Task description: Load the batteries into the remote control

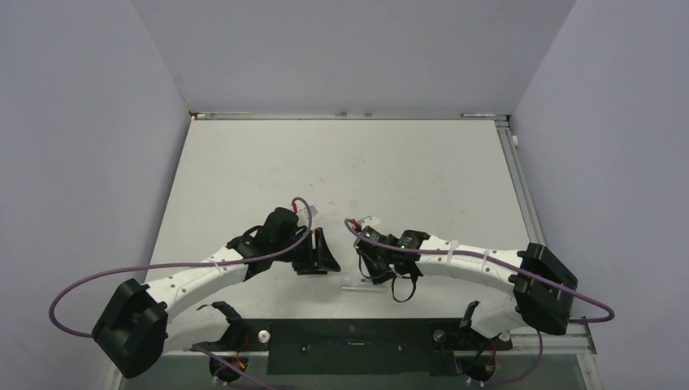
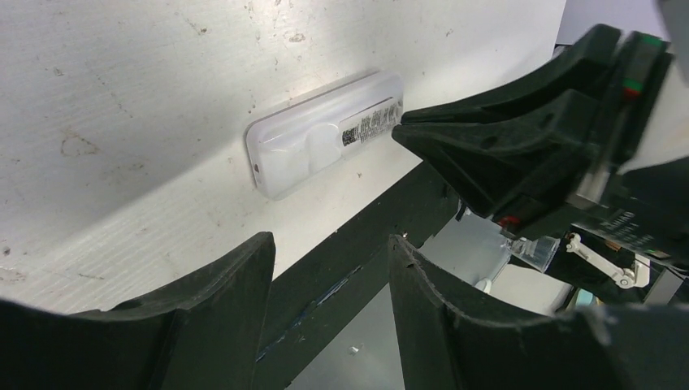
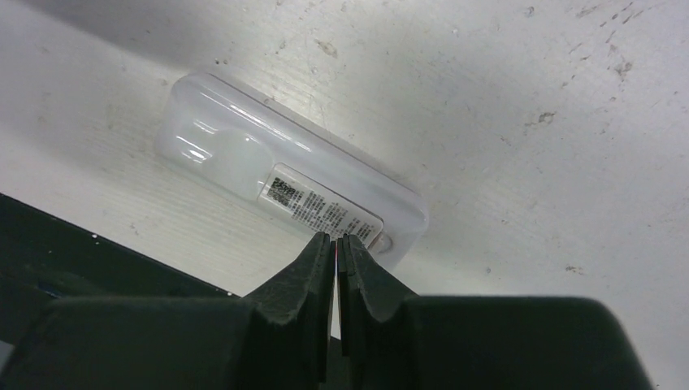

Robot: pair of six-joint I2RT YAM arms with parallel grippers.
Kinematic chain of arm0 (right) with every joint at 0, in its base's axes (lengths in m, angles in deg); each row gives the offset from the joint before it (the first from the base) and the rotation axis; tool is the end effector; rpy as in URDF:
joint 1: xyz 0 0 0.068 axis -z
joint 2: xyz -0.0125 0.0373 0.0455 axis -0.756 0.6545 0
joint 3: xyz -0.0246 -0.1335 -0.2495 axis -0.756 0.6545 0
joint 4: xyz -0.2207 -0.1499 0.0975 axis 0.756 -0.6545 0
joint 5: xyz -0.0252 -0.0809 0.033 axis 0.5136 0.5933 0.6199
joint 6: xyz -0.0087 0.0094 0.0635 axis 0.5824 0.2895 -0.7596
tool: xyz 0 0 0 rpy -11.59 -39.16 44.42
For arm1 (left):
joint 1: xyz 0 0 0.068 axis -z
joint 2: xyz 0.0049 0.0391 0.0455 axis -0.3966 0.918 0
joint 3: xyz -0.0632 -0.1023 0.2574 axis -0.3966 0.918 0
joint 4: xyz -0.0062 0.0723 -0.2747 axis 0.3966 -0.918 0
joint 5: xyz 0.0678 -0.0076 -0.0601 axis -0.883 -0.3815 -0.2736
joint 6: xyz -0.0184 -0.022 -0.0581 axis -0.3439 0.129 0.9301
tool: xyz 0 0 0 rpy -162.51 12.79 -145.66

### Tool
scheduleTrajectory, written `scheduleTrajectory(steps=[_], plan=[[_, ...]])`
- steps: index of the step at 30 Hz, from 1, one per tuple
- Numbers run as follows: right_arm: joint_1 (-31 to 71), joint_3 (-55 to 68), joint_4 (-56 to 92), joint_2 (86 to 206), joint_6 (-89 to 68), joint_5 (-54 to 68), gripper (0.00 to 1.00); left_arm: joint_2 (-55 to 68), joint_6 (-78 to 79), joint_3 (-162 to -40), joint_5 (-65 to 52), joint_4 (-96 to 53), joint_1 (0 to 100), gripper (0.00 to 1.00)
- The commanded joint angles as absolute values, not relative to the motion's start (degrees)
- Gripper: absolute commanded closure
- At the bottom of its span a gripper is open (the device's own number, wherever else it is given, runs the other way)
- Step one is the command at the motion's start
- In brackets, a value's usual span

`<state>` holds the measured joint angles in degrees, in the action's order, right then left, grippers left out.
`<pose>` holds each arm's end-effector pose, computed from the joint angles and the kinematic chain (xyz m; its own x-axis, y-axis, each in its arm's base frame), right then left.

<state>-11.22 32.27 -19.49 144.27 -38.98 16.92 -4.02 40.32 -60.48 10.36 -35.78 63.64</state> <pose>0.1403 0.2420 0.1873 -0.8703 -0.3638 -0.3320 -0.4388 0.8789 0.1871 0.1735 -0.1751 0.1805 -0.9741 -0.1019 -0.2019 0.0827 0.6705 -0.7373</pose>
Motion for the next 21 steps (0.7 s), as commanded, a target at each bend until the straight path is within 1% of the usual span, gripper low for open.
scheduleTrajectory(steps=[1, 10, 21], plan=[[-12.1, 34.5, -16.5, 145.7, -41.7, 19.3, 0.91, -5.7, 39.1, -60.5, 9.9, -37.1, 63.1, 0.50], [-13.1, 38.3, -14.6, 149.2, -43.1, 19.7, 0.91, -5.4, 39.0, -60.0, 10.0, -36.6, 62.8, 0.50], [-13.1, 35.4, -16.2, 148.3, -43.0, 21.7, 0.91, -5.9, 39.3, -59.9, 10.2, -36.3, 62.8, 0.50]])
